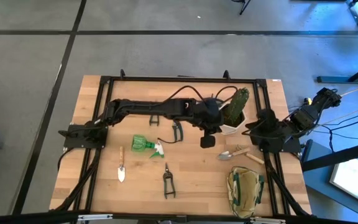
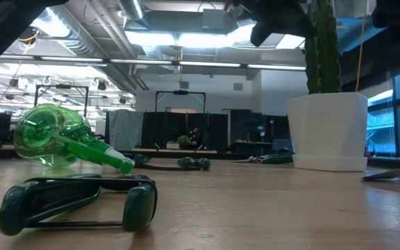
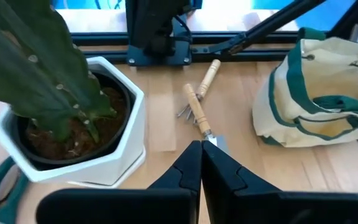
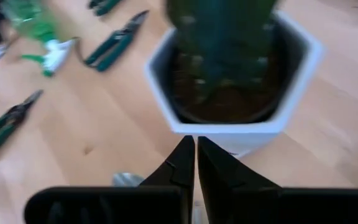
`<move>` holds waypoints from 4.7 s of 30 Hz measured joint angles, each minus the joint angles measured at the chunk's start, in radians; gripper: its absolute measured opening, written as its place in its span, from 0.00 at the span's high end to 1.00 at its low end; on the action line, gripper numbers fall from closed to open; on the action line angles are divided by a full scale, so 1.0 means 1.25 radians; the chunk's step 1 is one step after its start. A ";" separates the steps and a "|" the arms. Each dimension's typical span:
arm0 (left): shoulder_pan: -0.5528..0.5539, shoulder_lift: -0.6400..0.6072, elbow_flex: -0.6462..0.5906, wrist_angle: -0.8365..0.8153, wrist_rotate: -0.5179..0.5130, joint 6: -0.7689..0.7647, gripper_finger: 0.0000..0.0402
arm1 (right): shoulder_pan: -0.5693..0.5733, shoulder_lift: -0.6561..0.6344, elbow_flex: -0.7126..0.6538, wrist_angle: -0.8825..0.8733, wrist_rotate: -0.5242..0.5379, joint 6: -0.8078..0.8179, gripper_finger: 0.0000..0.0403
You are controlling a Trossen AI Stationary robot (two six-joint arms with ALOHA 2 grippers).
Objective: Pick & Place Garden tools in Gardening bag
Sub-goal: Put the top right hand pruner into the white bag
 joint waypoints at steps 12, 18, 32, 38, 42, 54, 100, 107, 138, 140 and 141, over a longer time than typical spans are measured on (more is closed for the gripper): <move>-0.006 -0.014 0.000 -0.063 -0.070 -0.007 0.99 | -0.002 0.000 0.000 -0.182 0.087 0.223 0.94; -0.006 -0.031 0.001 -0.078 -0.083 0.003 0.99 | -0.009 -0.002 0.000 -0.239 0.130 0.307 0.94; -0.026 -0.064 0.000 -0.148 -0.088 0.021 0.99 | -0.147 -0.028 0.026 -0.240 0.165 0.238 0.94; -0.034 -0.065 0.000 -0.163 -0.095 0.022 1.00 | -0.220 -0.037 0.026 -0.239 0.173 0.200 0.94; -0.034 -0.065 0.000 -0.171 -0.095 0.018 0.99 | -0.268 -0.049 0.026 -0.240 0.186 0.177 0.94; -0.034 -0.065 0.000 -0.177 -0.116 0.015 0.99 | -0.394 -0.084 0.026 -0.240 0.252 0.156 0.94; -0.040 -0.402 -0.866 0.906 -0.209 -0.098 0.99 | -0.709 -0.053 0.026 -0.022 0.333 -0.076 0.94; -0.038 -0.467 -0.928 0.931 -0.163 -0.065 1.00 | -0.807 0.015 0.026 0.124 0.292 -0.212 0.94; -0.034 -0.486 -0.928 0.886 0.015 -0.042 0.98 | -1.392 0.286 0.026 0.516 -0.269 -0.695 0.94; -0.028 -0.486 -0.928 0.879 0.021 -0.051 0.99 | -1.410 0.301 0.026 0.512 -0.301 -0.695 0.94; -0.024 -0.486 -0.928 0.875 0.023 -0.056 0.99 | -1.417 0.309 0.026 0.510 -0.318 -0.697 0.94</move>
